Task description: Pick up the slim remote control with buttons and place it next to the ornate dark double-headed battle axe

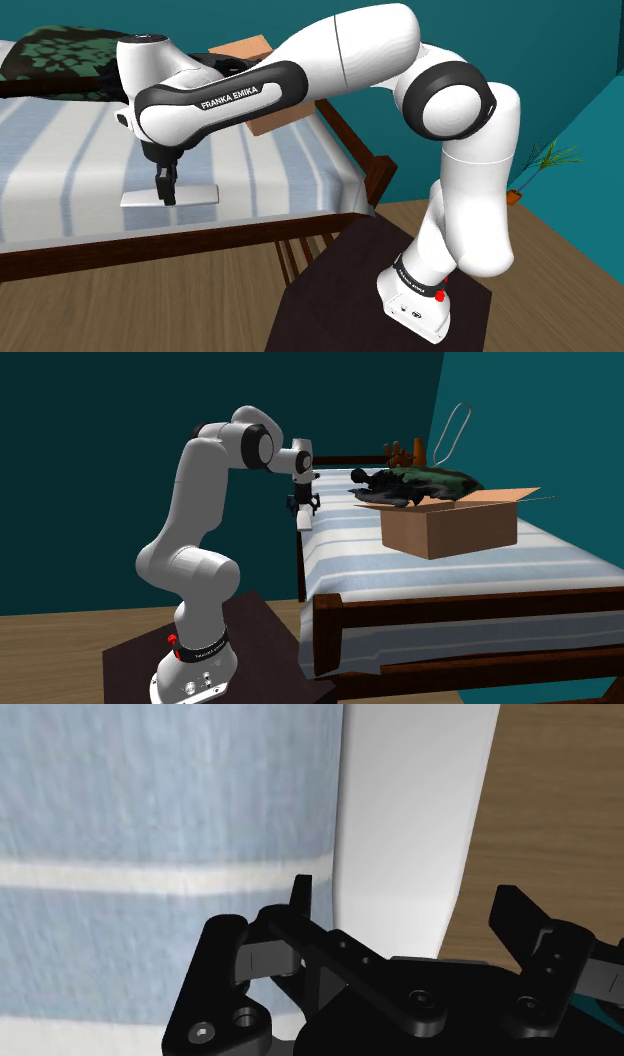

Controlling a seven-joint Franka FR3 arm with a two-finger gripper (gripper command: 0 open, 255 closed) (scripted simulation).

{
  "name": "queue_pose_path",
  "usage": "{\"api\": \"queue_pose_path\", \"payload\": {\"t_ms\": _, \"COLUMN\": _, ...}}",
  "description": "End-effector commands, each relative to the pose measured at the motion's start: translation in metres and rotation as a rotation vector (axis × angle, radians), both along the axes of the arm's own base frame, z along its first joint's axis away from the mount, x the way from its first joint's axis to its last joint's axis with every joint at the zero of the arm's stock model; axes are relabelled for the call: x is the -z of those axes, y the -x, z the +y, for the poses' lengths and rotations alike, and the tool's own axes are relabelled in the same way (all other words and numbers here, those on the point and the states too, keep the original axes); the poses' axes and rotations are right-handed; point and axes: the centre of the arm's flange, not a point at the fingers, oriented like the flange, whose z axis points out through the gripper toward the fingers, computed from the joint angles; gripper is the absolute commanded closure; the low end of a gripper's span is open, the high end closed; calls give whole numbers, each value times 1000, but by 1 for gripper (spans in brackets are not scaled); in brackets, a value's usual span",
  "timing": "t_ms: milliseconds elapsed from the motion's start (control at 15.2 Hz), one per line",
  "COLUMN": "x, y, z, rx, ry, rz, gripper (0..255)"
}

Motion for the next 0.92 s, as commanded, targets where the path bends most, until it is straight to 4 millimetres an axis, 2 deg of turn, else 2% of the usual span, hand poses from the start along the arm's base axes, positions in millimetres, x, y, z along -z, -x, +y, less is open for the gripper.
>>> {"api": "queue_pose_path", "payload": {"t_ms": 0, "x": 0, "y": 0, "z": 0, "rx": 0, "ry": 0, "rz": 0, "gripper": 0}}
{"api": "queue_pose_path", "payload": {"t_ms": 66, "x": 0, "y": 0, "z": 0, "rx": 0, "ry": 0, "rz": 0, "gripper": 0}}
{"api": "queue_pose_path", "payload": {"t_ms": 330, "x": -50, "y": 0, "z": 1, "rx": 0, "ry": 0, "rz": 0, "gripper": 0}}
{"api": "queue_pose_path", "payload": {"t_ms": 858, "x": -50, "y": 0, "z": 1, "rx": 0, "ry": 0, "rz": 0, "gripper": 0}}
